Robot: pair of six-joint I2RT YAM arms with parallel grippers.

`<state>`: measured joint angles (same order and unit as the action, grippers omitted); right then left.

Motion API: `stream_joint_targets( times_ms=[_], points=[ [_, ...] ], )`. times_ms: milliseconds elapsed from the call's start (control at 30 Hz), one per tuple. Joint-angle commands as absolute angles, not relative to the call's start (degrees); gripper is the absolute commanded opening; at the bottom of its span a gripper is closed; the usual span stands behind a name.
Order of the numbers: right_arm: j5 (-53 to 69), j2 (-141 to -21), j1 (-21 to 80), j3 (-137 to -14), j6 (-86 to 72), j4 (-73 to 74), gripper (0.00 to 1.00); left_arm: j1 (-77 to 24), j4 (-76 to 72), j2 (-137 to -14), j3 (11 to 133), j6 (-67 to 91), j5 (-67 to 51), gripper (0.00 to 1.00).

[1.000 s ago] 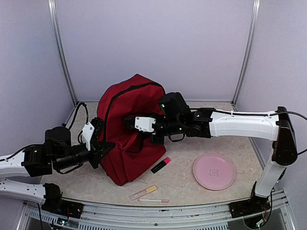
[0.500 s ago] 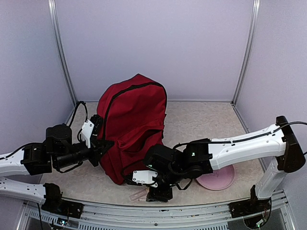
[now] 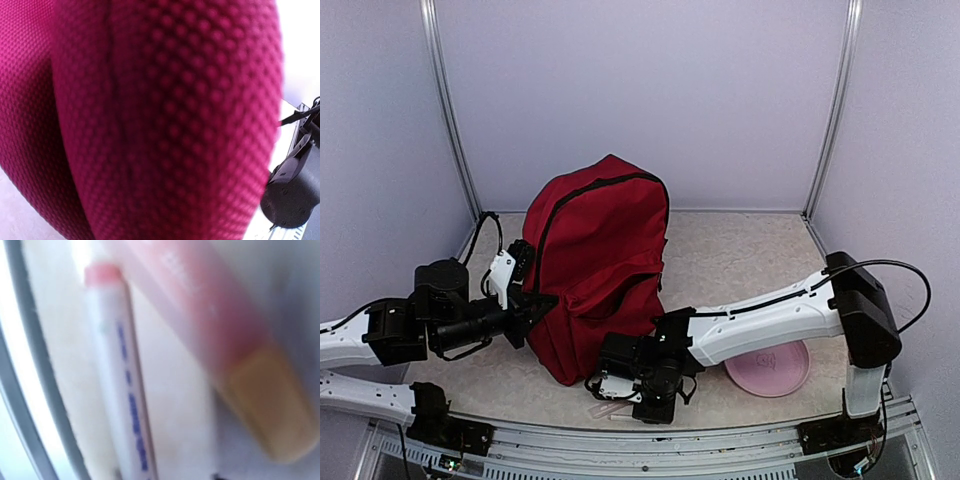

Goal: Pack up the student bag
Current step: Pick up the pen from the center of the board.

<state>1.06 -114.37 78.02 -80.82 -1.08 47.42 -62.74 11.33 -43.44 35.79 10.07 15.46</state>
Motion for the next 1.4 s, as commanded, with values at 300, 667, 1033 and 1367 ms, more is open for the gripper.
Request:
stream_joint_targets(
  times_ms=[300, 667, 1033, 1367],
  points=[
    [-3.2, -123.9, 81.8, -92.2, -0.4, 56.7, 0.35, -64.2, 8.0, -42.0, 38.1, 9.9, 17.1, 0.0],
    [-9.2, -128.3, 82.6, -91.2, 0.8, 58.4, 0.09, -64.6, 8.6, -41.7, 38.5, 9.6, 18.1, 0.0],
    [-10.8, -122.4, 82.6, -90.3, 2.2, 56.8, 0.0, -64.6, 8.6, -41.7, 38.6, 9.4, 18.4, 0.0],
    [-13.7, -114.6, 82.6, -85.9, 3.7, 50.2, 0.0, -64.6, 8.8, -41.8, 38.8, 9.1, 18.6, 0.0]
  ],
)
